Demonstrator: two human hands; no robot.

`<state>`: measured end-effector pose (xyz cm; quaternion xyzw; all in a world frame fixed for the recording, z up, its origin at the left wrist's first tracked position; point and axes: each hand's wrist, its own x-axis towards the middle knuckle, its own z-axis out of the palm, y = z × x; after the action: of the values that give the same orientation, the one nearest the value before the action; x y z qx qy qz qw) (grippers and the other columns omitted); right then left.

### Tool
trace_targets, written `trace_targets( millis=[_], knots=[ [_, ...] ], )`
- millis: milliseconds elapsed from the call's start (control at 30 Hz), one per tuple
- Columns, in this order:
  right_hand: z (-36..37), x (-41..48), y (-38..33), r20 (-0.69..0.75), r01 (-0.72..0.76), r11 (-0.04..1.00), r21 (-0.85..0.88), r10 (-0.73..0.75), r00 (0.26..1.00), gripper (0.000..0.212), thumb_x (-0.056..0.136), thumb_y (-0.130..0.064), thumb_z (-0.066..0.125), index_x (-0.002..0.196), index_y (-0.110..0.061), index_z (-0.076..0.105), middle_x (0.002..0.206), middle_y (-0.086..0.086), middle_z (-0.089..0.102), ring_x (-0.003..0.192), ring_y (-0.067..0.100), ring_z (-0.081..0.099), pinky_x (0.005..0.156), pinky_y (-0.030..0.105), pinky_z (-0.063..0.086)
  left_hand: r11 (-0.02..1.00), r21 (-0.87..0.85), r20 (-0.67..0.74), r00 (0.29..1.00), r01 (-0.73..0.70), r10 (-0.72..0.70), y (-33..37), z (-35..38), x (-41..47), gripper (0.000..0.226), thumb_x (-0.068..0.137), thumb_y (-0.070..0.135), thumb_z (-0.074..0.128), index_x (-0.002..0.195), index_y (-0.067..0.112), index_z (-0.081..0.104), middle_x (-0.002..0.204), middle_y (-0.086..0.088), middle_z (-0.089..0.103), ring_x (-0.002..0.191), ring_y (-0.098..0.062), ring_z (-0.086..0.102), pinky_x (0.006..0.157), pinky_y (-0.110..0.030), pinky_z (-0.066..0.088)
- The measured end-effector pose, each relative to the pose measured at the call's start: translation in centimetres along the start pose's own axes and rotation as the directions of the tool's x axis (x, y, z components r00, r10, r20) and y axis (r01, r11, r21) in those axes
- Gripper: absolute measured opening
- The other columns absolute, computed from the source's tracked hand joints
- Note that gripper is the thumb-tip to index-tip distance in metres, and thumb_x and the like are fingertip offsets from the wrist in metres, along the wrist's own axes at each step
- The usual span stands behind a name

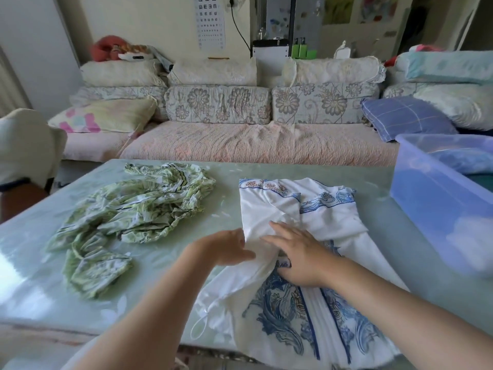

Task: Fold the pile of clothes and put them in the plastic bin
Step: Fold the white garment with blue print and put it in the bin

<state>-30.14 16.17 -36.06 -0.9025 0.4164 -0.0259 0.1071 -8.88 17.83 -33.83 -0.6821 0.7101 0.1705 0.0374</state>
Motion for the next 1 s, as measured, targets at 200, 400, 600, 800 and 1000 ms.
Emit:
trace_targets(
  millis=[200, 400, 600, 800, 1000],
  knots=[
    [1.3, -3.5, -2.3, -0.084, 0.058, 0.998, -0.004, -0.058, 0.995, 0.042, 0.082, -0.049, 0.064, 0.119, -0.033, 0.056, 0.117, -0.01, 0.043, 0.116, 0.015, 0.047, 0.093, 0.032, 0.041, 0.994, 0.017, 0.108, 0.988, 0.107, -0.109, -1.1, 1.3, -4.2, 0.044, 0.082, 0.044, 0.065, 0.104, 0.005, 0.062, 0.089, -0.007, 0.07, 0.061, -0.021, 0.06, 0.053, -0.024, 0.042],
    [3.4, -4.7, -3.4, -0.01, 0.083, 0.995, 0.057, -0.083, 0.996, 0.061, 0.074, -0.061, 0.047, 0.133, -0.046, 0.05, 0.138, -0.02, 0.042, 0.133, 0.009, 0.037, 0.11, 0.036, 0.036, 0.988, -0.109, -0.08, 0.99, 0.105, -0.114, -1.1, 0.2, -4.9, 0.028, 0.097, 0.024, 0.051, 0.099, 0.004, 0.07, 0.088, -0.012, 0.067, 0.071, -0.022, 0.053, 0.058, -0.025, 0.035],
    [0.8, -5.1, -3.5, -0.238, -0.05, 0.852, 0.521, 0.201, 0.95, 0.024, 0.086, -0.022, 0.065, 0.107, -0.031, 0.056, 0.105, -0.013, 0.06, 0.087, 0.006, 0.059, 0.076, 0.025, 0.046, 0.777, -0.627, -0.118, 0.993, -0.06, -0.019, 2.1, -1.0, -6.8, 0.02, 0.1, 0.024, 0.052, 0.101, 0.012, 0.067, 0.088, -0.014, 0.064, 0.066, -0.021, 0.054, 0.061, -0.026, 0.043],
    [-2.4, -6.1, -1.1, 0.094, -0.293, 0.366, 0.883, 0.474, 0.876, 0.034, 0.092, -0.018, 0.057, 0.125, -0.02, 0.048, 0.114, 0.013, 0.061, 0.067, 0.025, 0.061, 0.055, 0.032, 0.049, 0.575, -0.814, 0.434, 0.741, 0.079, 0.513, 5.7, 0.1, -9.1, 0.033, 0.105, 0.016, 0.04, 0.138, 0.014, 0.041, 0.122, -0.02, 0.065, 0.097, -0.035, 0.068, 0.082, -0.042, 0.056],
    [-1.0, -7.8, -0.1, 0.189, -0.445, 0.558, 0.7, 0.456, 0.87, 0.041, 0.083, -0.025, 0.067, 0.117, -0.026, 0.043, 0.103, 0.007, 0.061, 0.073, 0.019, 0.059, 0.058, 0.03, 0.048, 0.882, -0.392, 0.154, 0.926, -0.263, 0.344, 5.5, 1.2, -8.1, 0.027, 0.09, 0.029, 0.065, 0.116, 0.033, 0.061, 0.103, 0.013, 0.07, 0.097, -0.011, 0.068, 0.084, -0.028, 0.052]
  ],
)
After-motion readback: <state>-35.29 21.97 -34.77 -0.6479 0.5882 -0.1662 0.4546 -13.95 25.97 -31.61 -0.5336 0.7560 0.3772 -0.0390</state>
